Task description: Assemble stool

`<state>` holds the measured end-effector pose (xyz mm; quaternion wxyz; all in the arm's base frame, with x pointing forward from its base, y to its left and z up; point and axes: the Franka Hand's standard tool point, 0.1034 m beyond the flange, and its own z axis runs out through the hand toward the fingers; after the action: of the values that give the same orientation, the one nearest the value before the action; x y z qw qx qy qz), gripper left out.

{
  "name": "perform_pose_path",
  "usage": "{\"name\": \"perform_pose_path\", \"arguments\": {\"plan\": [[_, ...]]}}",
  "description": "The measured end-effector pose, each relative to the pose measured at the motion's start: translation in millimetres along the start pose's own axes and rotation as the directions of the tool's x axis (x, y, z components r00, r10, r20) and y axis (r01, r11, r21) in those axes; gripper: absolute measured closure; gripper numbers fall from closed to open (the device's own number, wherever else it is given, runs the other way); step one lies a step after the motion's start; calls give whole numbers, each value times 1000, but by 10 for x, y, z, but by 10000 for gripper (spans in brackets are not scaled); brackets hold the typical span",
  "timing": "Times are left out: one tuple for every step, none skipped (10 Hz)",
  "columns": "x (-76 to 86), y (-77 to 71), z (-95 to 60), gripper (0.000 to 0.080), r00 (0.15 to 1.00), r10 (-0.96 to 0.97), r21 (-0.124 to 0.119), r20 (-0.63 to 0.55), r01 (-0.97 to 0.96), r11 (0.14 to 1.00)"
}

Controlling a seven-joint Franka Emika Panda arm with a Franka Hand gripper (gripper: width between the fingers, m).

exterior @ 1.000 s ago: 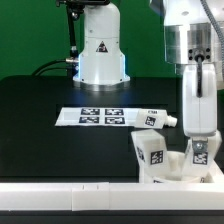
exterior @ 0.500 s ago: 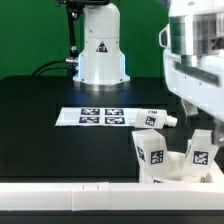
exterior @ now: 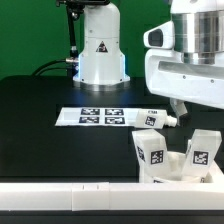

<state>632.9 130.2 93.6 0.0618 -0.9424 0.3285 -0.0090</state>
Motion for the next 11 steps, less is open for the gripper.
{"name": "perform_pose_path", "arguments": {"plan": [[-42, -48, -6, 150, 978, -207, -7, -8, 207, 978], [-83, -69, 12, 150, 934, -358, -15, -5, 358, 934], [-67, -54, 13, 150, 918, -397, -16, -4, 397, 918], [-50, -38, 13, 150, 883, -469, -22, -4, 469, 883], [-42, -29, 15, 150, 852, -524, -28, -3, 524, 851], [-21, -24, -3, 150, 732, -682, -50, 3, 681, 731], [1, -35, -29, 150, 532, -847, -72, 17, 845, 529], [-7, -4, -18, 150, 372, -927, -67, 47, 927, 368], [-5, 20, -21, 150, 272, -959, -68, 76, 961, 267], [11, 29, -20, 150, 232, -970, -68, 78, 972, 227], [34, 52, -20, 150, 156, -984, -69, 89, 986, 150]]}}
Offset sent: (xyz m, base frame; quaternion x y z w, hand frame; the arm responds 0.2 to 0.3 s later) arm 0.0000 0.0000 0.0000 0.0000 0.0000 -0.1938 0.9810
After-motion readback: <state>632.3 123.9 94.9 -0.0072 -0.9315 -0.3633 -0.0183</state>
